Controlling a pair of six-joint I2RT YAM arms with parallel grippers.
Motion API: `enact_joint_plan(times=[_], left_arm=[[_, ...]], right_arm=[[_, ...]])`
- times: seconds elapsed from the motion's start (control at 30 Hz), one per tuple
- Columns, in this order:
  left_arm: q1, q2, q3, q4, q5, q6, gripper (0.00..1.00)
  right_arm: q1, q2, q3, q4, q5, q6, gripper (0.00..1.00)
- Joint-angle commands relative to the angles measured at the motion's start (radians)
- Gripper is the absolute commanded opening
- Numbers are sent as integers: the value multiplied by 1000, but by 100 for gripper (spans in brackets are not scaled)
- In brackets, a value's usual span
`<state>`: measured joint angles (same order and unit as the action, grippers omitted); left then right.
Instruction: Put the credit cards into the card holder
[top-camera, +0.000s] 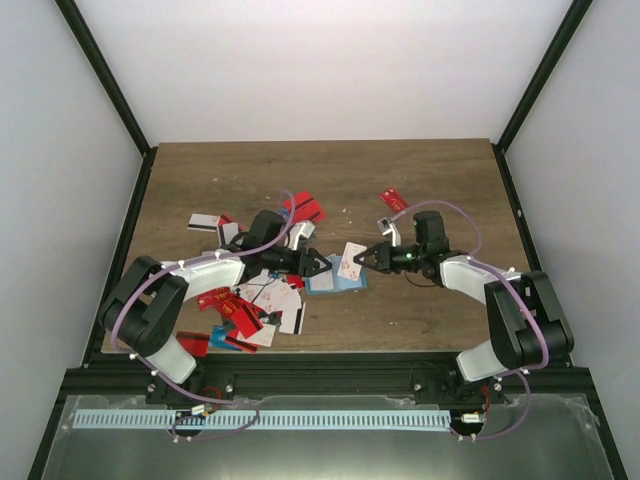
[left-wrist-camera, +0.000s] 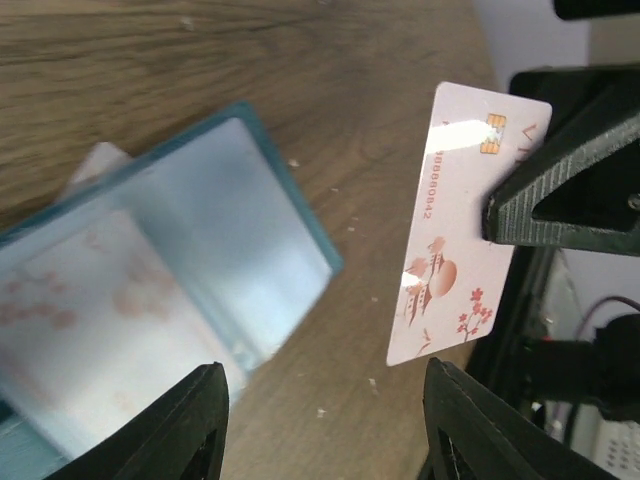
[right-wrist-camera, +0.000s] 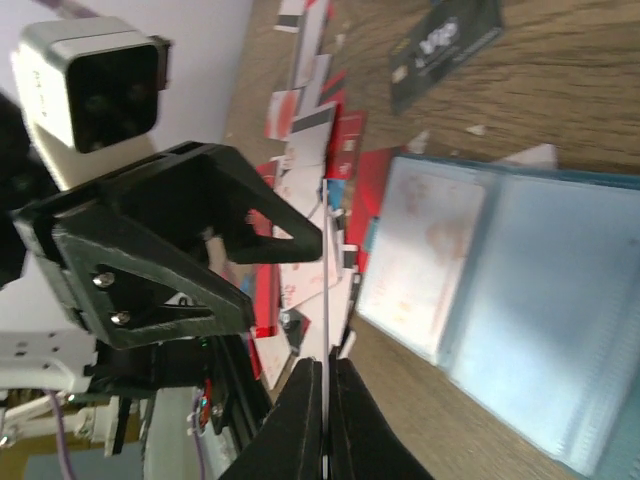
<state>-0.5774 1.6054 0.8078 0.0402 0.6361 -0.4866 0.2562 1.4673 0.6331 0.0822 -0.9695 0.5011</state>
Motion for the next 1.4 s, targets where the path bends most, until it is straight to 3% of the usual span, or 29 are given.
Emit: enact_joint_plan(times=[0.0, 0.5, 0.9, 1.2, 1.27, 1.37], left_arm=[[1, 18, -24, 172, 184, -1, 55], [-1, 1, -71, 364, 293, -100, 37], [-9, 14, -85, 474, 332, -181, 27], [-19, 26, -81, 482, 333, -199, 4], [-19, 22, -89, 486, 321, -207, 4], [-19, 12, -96, 409, 240, -201, 4]], right_arm=[[-11, 4, -1, 122, -160, -3, 1], [-9, -40, -76, 359, -317, 126, 1], [20, -40, -72, 378, -329, 136, 1], [37, -31, -66, 371, -325, 131, 1], [37, -29, -57, 332, -306, 114, 5], [37, -35, 3, 117, -145, 20, 27]])
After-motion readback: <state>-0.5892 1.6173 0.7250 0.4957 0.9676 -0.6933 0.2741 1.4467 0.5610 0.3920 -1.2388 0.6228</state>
